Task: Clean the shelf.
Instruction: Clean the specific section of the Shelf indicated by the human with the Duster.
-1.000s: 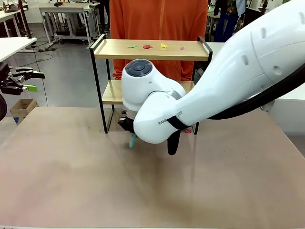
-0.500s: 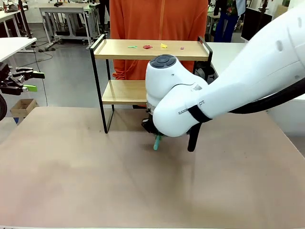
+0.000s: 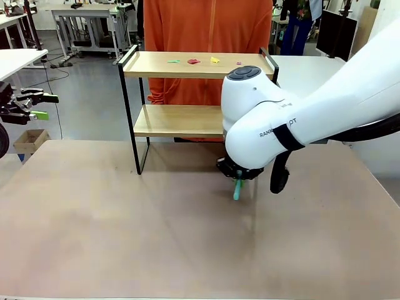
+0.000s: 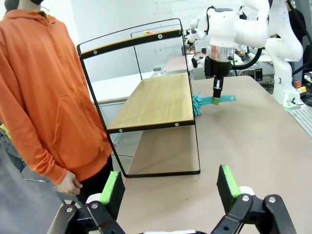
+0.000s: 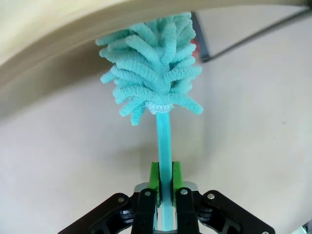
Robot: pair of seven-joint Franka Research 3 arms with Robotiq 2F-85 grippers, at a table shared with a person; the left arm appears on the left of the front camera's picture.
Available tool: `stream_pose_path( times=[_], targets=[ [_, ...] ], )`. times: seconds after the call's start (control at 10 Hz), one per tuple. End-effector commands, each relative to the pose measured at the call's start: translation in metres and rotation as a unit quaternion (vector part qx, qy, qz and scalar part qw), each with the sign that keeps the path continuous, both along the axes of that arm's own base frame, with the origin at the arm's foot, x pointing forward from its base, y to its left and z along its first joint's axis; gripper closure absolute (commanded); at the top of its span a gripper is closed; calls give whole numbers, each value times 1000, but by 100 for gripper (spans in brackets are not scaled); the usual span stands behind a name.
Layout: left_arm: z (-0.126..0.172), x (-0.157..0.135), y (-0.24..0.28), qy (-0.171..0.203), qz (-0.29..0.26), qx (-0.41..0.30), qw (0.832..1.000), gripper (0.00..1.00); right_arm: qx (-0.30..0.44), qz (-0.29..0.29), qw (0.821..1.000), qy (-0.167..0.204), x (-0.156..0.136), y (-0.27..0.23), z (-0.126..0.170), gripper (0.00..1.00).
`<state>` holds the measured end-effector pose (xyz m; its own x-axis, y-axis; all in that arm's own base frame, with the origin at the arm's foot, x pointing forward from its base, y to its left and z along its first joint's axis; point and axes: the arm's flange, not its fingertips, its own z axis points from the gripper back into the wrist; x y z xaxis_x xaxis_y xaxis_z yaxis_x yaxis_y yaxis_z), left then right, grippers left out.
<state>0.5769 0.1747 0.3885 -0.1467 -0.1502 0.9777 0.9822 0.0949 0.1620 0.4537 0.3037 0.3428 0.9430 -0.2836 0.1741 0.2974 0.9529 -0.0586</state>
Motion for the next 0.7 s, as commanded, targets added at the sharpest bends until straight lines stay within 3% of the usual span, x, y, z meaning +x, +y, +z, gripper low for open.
stream_pose_path(
  times=[0.0, 0.1, 0.2, 0.3, 0.6],
  targets=[
    [3, -2, 0, -2, 0, -2, 1000, 0, -33, -11, 999, 21, -6, -24, 2, 87],
    [3, -2, 0, -2, 0, -2, 1000, 0, -52, -12, 998, 13, -11, -29, 6, 87],
    [3, -2, 0, -2, 0, -2, 1000, 0, -20, 6, 999, -31, -21, -24, 20, 87],
    [3, -2, 0, -2, 0, -2, 1000, 0, -27, -12, 999, 14, 0, -22, -1, 87],
    [3, -2, 0, -2, 0, -2, 1000, 0, -27, -12, 999, 14, 0, -22, -1, 87]
  ],
)
